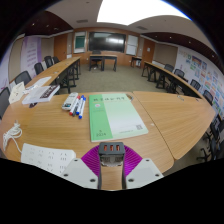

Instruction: Unplug charger

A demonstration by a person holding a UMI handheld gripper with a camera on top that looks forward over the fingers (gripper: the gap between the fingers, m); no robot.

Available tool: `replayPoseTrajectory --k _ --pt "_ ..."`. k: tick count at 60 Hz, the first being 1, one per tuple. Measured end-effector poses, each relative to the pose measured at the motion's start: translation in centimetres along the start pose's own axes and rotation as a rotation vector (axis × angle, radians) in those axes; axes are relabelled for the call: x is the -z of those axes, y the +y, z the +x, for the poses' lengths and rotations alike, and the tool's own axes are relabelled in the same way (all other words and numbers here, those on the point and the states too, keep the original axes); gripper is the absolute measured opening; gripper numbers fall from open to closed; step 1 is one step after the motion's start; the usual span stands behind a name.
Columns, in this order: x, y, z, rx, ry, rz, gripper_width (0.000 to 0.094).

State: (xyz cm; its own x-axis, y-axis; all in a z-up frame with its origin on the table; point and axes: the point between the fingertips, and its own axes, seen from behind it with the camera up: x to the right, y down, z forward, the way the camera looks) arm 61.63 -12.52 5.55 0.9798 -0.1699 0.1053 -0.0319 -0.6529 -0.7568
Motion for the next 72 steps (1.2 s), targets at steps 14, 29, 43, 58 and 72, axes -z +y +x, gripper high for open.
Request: replayPoseTrajectory --k 14,29,43,58,72 --pt "-3.0 3.2 0.3 0.006 -0.108 -0.068 0.0363" --pt "-2.3 2.5 0.6 0.043 -0.145 -0.033 0.0862" --pt "5.4 -0.5 0.7 0.039 -0.119 0.087 0.0860" --pt "19.1 -0.8 0.1 0.047 -0.064 0.189 0.0859" --pt "28.9 1.3 -0.5 0.060 -0.042 0.228 0.0854"
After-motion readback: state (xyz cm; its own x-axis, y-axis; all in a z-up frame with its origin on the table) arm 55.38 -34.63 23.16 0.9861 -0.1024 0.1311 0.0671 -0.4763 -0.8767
